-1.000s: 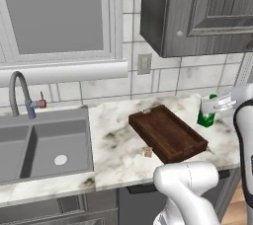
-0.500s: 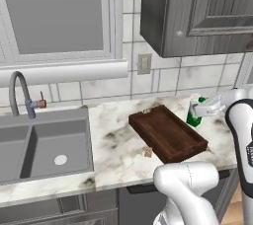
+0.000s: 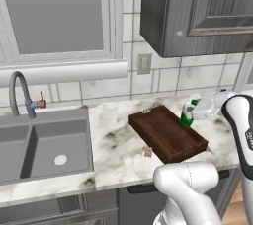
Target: Take out the milk from the fridge and place it on the tray on the counter. Then take the sugar cube near the tray and place it in the tray.
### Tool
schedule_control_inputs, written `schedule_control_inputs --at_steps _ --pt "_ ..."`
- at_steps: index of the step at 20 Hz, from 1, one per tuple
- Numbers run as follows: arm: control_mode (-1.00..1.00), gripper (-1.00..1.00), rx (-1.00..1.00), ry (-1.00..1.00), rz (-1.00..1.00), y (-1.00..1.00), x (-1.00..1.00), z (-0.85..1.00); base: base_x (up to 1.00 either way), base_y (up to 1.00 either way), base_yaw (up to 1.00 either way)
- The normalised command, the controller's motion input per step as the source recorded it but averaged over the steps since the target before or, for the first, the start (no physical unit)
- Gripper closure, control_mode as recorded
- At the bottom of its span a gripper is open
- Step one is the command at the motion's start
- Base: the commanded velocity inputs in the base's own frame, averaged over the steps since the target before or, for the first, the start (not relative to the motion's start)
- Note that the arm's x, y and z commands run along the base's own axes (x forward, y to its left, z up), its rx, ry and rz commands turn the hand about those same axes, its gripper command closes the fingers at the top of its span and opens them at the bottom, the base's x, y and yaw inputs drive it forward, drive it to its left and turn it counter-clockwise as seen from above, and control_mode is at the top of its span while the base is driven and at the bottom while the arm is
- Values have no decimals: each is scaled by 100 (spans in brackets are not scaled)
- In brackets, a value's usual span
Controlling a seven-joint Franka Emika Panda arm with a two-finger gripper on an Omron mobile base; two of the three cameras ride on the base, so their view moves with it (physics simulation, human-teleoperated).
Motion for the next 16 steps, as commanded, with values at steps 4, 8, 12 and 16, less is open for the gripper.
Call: schedule_control_inputs --at_steps 4,8,12,16 --pt "-100 100 0 -13 17 0 31 -23 0 0 0" --pt "-100 100 0 -1 13 0 49 -18 0 0 0" --pt "-100 100 0 0 7 1 52 -26 0 0 0" --pt "-100 100 0 0 3 0 51 -19 0 0 0"
